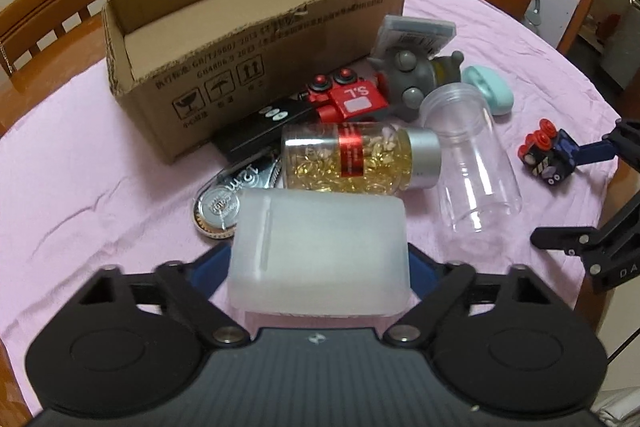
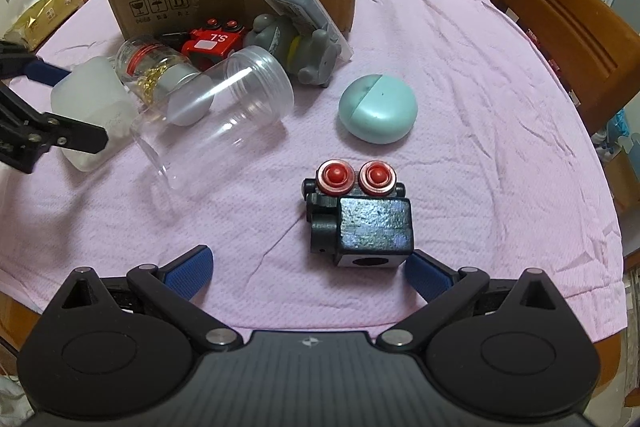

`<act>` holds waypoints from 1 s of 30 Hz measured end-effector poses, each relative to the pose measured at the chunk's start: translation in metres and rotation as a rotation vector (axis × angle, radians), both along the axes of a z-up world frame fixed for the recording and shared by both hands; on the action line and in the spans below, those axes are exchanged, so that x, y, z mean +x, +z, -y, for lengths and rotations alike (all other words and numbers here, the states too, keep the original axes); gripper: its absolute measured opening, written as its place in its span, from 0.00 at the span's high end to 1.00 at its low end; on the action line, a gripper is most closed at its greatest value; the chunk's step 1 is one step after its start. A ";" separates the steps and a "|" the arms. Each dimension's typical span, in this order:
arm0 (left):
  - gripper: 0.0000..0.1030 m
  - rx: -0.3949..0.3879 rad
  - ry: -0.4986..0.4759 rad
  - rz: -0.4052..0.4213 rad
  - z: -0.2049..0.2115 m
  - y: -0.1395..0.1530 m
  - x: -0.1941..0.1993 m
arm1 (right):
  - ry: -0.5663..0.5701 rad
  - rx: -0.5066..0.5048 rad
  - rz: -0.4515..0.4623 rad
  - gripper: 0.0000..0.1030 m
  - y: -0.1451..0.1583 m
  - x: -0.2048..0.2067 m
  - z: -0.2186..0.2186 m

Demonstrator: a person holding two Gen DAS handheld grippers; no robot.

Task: Organize rigid objects
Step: 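Grasp the white plastic box with the left tool while the right grasps the robot toy, then lower the white box into the cardboard box with the left tool while the right drops the robot toy in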

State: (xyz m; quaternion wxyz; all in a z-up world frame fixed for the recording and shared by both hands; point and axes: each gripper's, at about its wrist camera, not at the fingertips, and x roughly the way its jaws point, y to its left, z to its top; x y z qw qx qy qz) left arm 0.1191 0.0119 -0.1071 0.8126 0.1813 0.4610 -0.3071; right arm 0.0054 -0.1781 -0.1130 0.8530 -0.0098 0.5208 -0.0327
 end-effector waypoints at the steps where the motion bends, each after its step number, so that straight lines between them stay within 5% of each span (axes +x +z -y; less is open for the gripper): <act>1: 0.19 -0.002 0.000 -0.001 0.000 0.000 0.000 | -0.005 -0.001 0.004 0.00 0.000 0.001 0.000; 11: 0.19 0.018 -0.008 0.005 0.005 -0.003 0.000 | -0.031 -0.021 0.013 0.00 -0.001 0.015 0.005; 19: 0.20 0.013 0.000 0.014 0.006 0.003 0.000 | -0.008 -0.035 0.032 0.27 0.007 0.019 0.012; 30: 0.20 -0.006 -0.014 0.014 0.005 0.006 0.003 | -0.038 -0.020 0.027 0.42 0.009 0.021 0.016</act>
